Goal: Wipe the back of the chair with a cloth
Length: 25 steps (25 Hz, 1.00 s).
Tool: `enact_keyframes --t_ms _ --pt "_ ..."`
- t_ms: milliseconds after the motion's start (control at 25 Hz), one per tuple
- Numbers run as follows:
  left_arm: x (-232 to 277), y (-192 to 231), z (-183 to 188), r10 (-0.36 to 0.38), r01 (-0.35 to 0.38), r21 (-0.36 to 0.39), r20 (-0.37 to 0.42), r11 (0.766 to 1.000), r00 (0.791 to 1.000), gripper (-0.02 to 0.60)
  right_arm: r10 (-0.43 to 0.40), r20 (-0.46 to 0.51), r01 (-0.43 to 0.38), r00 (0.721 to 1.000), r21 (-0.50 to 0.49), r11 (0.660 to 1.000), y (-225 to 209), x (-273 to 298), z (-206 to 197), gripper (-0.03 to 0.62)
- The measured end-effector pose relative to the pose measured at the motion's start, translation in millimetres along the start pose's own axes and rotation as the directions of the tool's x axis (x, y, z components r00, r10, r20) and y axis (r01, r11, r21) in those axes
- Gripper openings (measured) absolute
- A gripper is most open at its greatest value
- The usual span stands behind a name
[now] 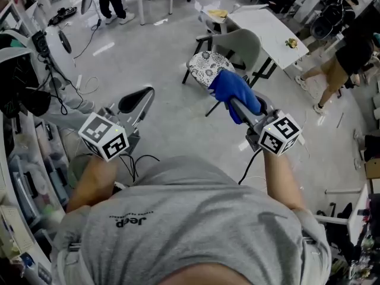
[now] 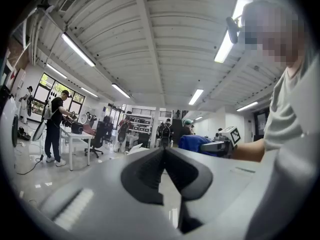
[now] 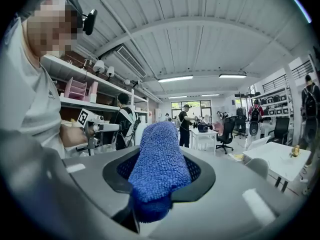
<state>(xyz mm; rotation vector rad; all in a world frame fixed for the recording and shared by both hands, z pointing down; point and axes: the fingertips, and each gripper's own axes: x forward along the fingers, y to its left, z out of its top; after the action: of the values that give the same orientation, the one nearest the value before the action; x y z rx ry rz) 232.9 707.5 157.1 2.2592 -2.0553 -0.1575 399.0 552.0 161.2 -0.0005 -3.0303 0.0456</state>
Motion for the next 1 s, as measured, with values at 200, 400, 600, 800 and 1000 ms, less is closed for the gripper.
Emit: enact_keyframes --t_ms 200,400,600,800,1000 --pt "9 -18 2 0.024 -0.024 0.008 0.01 1.0 1.0 0.058 0.03 -0.005 -0.03 1.0 -0.027 0.999 -4 -16 6 0.144" --pt "17 -42 -3 0.05 -0.051 0.015 0.025 0.999 0.998 0.058 0.06 0.003 -0.059 0.998 -0.042 0.997 -13 -42 5 0.144" --pt "31 -66 -9 0.06 -0.061 0.017 0.028 0.998 0.998 0.058 0.072 0.003 -0.071 0.997 -0.048 0.996 -26 -67 1 0.144" --pt "41 -71 -11 0.06 -0.06 0.021 0.007 0.998 0.998 0.058 0.072 0.007 -0.072 0.997 -0.025 0.997 -38 -73 -3 0.144" --pt "50 -50 -14 0.057 -0.057 0.014 0.003 0.998 0.998 0.058 0.064 0.01 -0.064 0.998 -0.004 0.998 -53 -57 -10 0.144"
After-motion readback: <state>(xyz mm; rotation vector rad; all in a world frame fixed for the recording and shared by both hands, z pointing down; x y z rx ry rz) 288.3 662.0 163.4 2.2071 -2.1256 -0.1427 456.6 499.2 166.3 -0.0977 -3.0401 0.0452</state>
